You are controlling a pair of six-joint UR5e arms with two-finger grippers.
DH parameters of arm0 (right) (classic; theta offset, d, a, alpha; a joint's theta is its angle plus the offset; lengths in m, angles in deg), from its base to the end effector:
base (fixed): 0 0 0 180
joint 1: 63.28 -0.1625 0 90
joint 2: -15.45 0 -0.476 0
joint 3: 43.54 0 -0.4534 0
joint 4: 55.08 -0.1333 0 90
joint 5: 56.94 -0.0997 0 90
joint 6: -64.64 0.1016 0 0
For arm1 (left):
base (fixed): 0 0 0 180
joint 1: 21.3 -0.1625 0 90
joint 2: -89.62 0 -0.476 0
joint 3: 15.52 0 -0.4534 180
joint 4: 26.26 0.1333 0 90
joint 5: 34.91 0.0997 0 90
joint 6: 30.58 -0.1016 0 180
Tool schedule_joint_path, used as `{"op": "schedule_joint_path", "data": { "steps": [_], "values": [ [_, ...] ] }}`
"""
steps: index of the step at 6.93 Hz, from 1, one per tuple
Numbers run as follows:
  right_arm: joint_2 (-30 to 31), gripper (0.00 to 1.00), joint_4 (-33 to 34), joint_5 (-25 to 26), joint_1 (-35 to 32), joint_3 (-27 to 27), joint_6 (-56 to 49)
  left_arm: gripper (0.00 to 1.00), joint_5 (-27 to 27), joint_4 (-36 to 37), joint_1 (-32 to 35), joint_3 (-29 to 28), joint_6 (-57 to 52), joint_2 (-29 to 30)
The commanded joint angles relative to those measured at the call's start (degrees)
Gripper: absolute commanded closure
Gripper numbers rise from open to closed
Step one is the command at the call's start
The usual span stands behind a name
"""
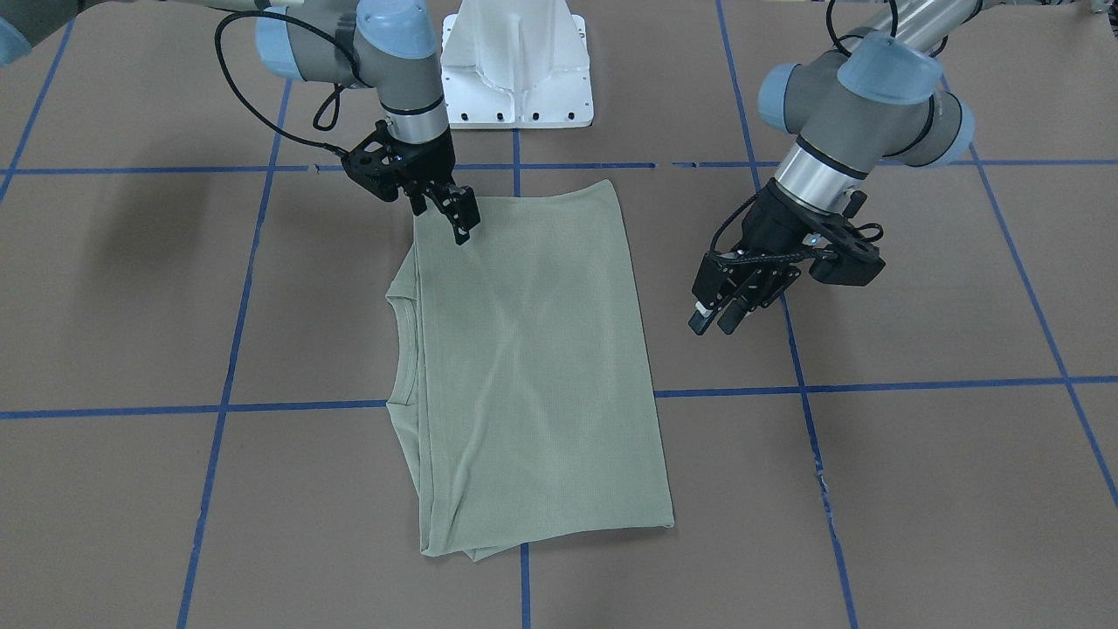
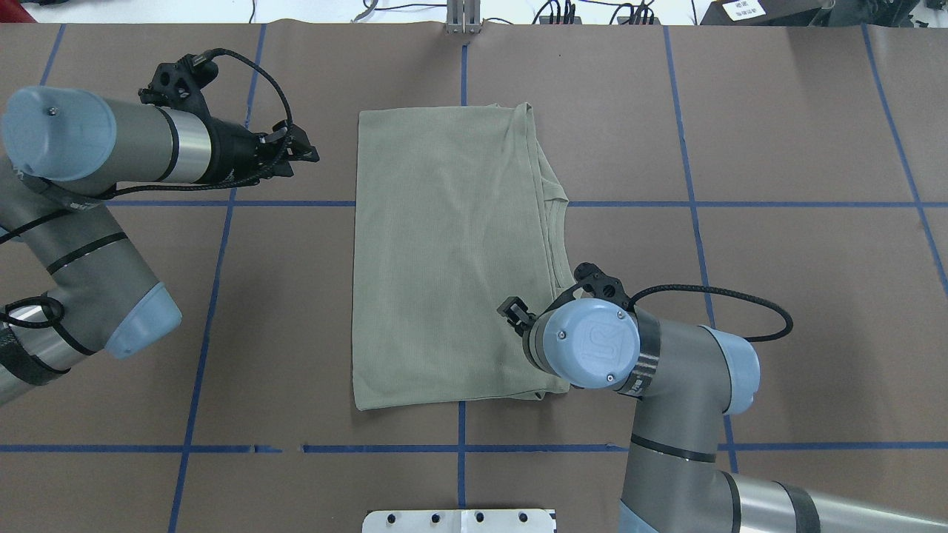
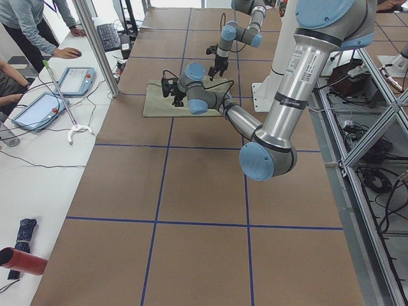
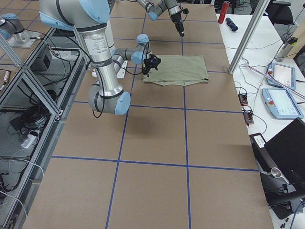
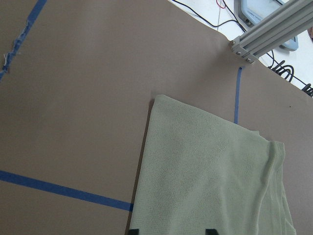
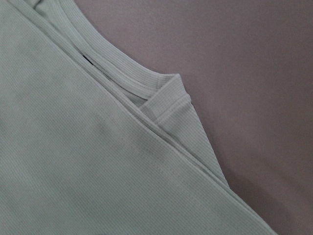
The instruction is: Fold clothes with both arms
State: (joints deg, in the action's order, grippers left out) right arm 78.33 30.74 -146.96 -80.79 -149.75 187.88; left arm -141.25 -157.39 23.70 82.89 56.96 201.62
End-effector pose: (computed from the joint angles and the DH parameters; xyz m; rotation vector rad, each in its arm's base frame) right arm -0.6170 -0.3344 0.2702 -0.1174 -0.8475 0.8330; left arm 0.4163 -0.5643 0.3106 0.2752 1.2455 -0.4626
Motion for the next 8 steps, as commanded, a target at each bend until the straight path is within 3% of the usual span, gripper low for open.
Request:
{"op": "schedule_joint_path", "data": {
  "steps": [1, 8],
  "values": [
    [1.0, 0.0, -0.2, 3.3, 2.6, -0.5, 4.1, 0.45, 0.0, 0.0, 0.0, 0.0, 0.1, 0.0],
    [2.3, 0.02, -0.1, 5.1, 6.0, 0.2, 6.4, 0.45, 0.1, 0.4, 0.1, 1.3, 0.2, -0.6]
  ]
}}
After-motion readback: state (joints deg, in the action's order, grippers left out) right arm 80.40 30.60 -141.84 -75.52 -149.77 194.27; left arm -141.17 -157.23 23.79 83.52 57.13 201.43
